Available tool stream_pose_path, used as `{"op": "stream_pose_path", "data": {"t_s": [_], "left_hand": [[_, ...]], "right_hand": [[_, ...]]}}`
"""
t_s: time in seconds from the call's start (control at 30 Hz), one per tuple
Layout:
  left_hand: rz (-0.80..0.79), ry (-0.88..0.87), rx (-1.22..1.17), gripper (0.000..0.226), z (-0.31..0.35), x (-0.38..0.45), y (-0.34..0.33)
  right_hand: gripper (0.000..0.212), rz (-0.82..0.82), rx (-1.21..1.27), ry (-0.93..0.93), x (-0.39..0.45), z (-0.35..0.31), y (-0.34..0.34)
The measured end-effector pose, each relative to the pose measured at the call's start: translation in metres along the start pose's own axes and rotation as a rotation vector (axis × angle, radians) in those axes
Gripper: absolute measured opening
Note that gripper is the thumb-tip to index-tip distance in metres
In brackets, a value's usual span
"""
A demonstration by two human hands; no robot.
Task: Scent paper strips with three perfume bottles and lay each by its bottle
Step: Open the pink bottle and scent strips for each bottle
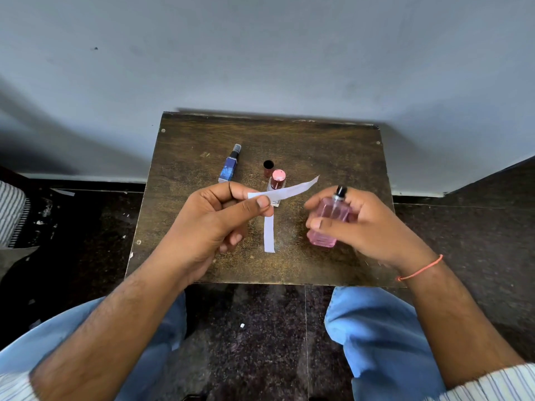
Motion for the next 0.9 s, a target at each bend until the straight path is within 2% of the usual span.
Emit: {"op": "stream_pose_path", "data": {"t_s": [0.1,0.17,0.33,0.43,0.57,0.67,0.73,0.8,0.9], "left_hand": [[-0.018,0.056,-0.009,0.012,-0.004,-0.002,0.0],[-0.03,0.079,-0.024,0.011,-0.007,-0.002,-0.001],[-0.08,0.125,-0.034,0.016,-0.012,-0.005,0.0],[-0.12,0.152,-0.022,0.011,-0.014,-0.007,0.001],[-0.165,0.139,0.007,0.006,-0.013,-0.01,0.0],[-0.191,0.127,0.02,0.007,-0.013,-0.011,0.0],[-0.212,0.138,0.043,0.006,-0.014,-0.011,0.0],[-0.243,0.163,0.101,0.013,-0.016,-0.01,0.0],[-0.295,0.195,0.21,0.028,-0.019,-0.009,0.0]], "right_hand": [[0.027,0.038,0.439,-0.095,0.0,-0.008,-0.005],[0.025,0.05,0.526,-0.133,0.001,-0.012,-0.009],[0.042,0.027,0.52,-0.201,0.004,-0.016,-0.019],[0.053,0.029,0.565,-0.232,0.006,-0.016,-0.023],[0.052,0.025,0.527,-0.27,0.006,-0.019,-0.025],[0.067,-0.003,0.497,-0.305,0.005,-0.019,-0.027],[0.054,-0.022,0.566,-0.311,0.005,-0.02,-0.028],[0.026,-0.029,0.635,-0.302,0.005,-0.022,-0.028],[0.021,-0.042,0.624,-0.265,0.005,-0.022,-0.027]]}}
Point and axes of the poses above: each hand's wrist, its own x-axis towards the middle knuckle, its own y-axis out of the back of the hand, z = x × y, the point moved 1 cm from there along x, towards the middle knuckle, and after that the axes turned 4 degrees about z, right-handed, at the moved point
